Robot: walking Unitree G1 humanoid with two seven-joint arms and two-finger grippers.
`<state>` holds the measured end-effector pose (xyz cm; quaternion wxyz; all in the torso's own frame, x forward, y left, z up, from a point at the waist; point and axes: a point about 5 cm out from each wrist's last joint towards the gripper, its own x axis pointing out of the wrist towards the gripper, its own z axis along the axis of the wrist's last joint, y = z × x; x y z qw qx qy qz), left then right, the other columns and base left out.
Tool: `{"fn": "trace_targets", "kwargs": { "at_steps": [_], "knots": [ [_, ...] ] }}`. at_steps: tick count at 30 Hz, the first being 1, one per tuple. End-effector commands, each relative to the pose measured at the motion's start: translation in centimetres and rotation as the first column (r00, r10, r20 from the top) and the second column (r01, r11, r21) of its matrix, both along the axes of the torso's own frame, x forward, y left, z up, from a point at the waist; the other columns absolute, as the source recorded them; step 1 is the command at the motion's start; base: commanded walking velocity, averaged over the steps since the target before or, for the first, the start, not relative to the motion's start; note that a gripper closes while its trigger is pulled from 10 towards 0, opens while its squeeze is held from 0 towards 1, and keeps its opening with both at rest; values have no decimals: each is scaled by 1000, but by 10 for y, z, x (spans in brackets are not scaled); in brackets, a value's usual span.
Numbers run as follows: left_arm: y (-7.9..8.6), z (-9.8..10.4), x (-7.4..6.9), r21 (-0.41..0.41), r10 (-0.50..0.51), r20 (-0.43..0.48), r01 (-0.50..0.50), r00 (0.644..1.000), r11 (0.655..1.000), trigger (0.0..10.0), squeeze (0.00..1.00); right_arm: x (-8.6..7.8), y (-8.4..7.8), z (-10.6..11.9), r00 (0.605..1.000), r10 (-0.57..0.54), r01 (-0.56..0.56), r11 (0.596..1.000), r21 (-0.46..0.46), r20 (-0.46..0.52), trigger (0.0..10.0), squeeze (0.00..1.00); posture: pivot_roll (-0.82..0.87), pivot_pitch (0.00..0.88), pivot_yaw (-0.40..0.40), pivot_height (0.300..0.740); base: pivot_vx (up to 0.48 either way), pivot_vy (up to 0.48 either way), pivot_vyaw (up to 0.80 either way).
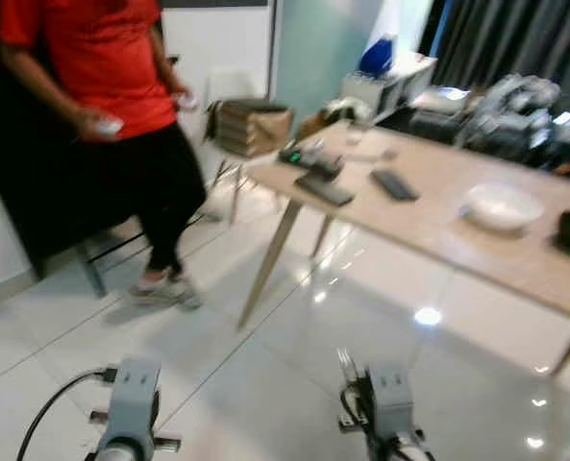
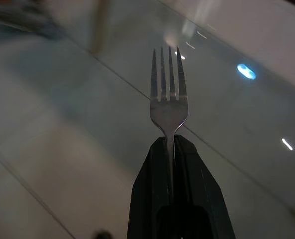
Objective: Setting the table
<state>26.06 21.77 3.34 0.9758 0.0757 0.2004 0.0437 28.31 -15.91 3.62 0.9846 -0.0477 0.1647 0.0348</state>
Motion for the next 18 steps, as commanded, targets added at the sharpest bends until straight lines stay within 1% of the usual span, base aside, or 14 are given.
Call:
{"fn": "trace_targets", "kwargs": {
  "at_steps": [1,2,3,4,7,8,9,12,17,18],
  "knots": [
    [10,-23,-16,11,17,-93,-16,996,1000,10000,0,-17,-2,-25,996,7,-9,1000,-19,-88,10000,0,43,119,10,740,0,0,-800],
    [10,-23,-16,11,17,-93,-16,996,1000,10000,0,-17,-2,-25,996,7,-9,1000,-19,-88,10000,0,43,119,10,740,0,0,-800],
    [14,-33,-25,24,14,-141,-11,990,1000,10000,0,-23,-5,-34,993,3,-6,1000,-26,-115,10000,0,41,119,9,740,0,0,-800],
    [16,-39,-30,33,13,-166,-8,986,999,10000,0,-27,-6,-38,992,1,-5,1000,-28,-128,10000,0,40,118,9,740,0,0,-800],
    [18,-52,-41,47,10,-215,0,977,999,10000,0,-33,-9,-47,988,-3,-2,999,-34,-152,10000,0,39,115,10,740,0,0,-800],
    [18,-52,-41,47,10,-215,0,977,999,10000,0,-33,-9,-47,988,-3,-2,999,-34,-152,10000,0,39,115,10,740,0,0,-800],
    [18,-59,-47,60,9,-243,6,970,998,10000,0,-36,-11,-50,987,-7,1,999,-38,-162,10000,0,39,115,10,740,0,0,-800],
    [16,-63,-51,58,5,-251,10,968,998,10000,0,-37,-12,-53,986,-11,5,999,-38,-168,10000,0,39,111,8,740,0,0,0],
    [16,-65,-49,70,14,-232,2,973,998,10000,0,-35,-12,-54,987,-8,1,999,-39,-160,10000,0,41,106,6,740,0,0,0],
    [17,-65,-48,73,22,-224,-5,974,997,10000,0,-34,-11,-54,989,-3,-3,999,-36,-151,10000,0,42,102,6,740,401,0,0]
  ]
}}
